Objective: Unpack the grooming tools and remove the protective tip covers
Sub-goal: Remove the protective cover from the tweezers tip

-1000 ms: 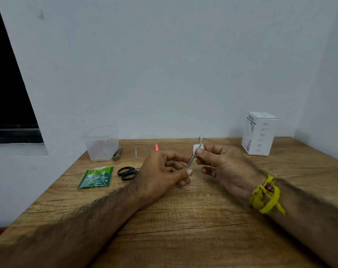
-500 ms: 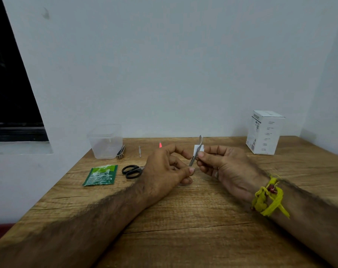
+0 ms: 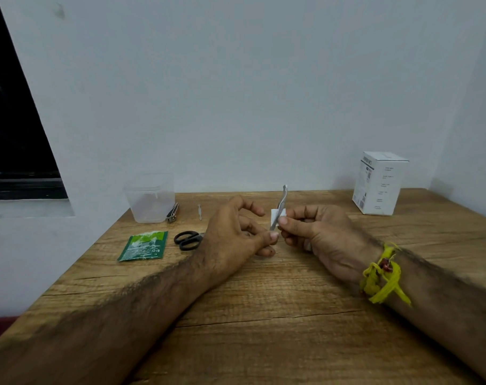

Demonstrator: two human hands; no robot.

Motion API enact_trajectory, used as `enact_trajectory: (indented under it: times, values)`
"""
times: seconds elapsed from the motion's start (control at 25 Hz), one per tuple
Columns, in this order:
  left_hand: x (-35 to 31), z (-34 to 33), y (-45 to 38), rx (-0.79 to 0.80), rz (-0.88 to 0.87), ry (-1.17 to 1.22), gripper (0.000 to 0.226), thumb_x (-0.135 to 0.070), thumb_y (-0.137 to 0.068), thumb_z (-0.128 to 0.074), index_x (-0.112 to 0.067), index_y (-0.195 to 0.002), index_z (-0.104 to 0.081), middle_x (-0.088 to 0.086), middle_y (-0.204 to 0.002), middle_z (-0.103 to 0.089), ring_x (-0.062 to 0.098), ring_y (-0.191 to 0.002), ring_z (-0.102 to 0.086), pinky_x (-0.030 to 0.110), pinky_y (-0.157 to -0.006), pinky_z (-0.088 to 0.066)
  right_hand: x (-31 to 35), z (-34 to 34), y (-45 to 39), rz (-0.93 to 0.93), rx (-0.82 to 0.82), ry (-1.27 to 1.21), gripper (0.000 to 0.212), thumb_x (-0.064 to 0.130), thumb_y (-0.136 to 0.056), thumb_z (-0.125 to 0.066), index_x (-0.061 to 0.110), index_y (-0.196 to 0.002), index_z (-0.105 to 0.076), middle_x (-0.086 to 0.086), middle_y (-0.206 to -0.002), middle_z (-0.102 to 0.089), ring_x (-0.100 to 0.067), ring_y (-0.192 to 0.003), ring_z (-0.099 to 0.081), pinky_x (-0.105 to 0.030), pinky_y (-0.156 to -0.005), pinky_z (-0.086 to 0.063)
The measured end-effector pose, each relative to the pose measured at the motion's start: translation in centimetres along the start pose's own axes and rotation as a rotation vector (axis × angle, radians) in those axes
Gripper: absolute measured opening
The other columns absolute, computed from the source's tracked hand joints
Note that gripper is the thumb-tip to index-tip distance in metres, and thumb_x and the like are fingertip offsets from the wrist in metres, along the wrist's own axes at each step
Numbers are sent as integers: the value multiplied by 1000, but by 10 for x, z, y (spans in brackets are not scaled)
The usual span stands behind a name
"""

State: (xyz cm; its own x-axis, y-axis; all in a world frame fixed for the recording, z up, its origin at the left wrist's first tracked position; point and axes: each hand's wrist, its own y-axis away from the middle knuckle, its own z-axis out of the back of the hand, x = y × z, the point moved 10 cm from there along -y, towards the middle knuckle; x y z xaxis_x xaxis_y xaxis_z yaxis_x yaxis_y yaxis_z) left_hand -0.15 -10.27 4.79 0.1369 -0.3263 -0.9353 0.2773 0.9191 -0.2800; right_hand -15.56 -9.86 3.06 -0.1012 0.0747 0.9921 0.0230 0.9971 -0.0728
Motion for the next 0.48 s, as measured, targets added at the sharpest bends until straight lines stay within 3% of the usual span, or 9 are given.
enact_trajectory:
  times: [0.24,0.48]
  values:
    - [2,-5,0,52,24,24,44,0,-81,-80,-15,-114,-56,14,-77,-77,28,-68,-77,28,-61,-61,8,10,0,73,-87,-59,22,2,-79,-77,-6,-98,-71,-15,-82,-71,-17,-70,-66,-24,-64,-58]
    - [2,-6,-2,67,17,1,37,-2,-82,-80,-17,-110,-60,13,-78,-77,27,-68,-77,28,-61,-61,19,13,2,156,-107,-29,14,1,-82,-74,-3,-96,-73,-18,-83,-72,-20,-72,-66,-28,-69,-59]
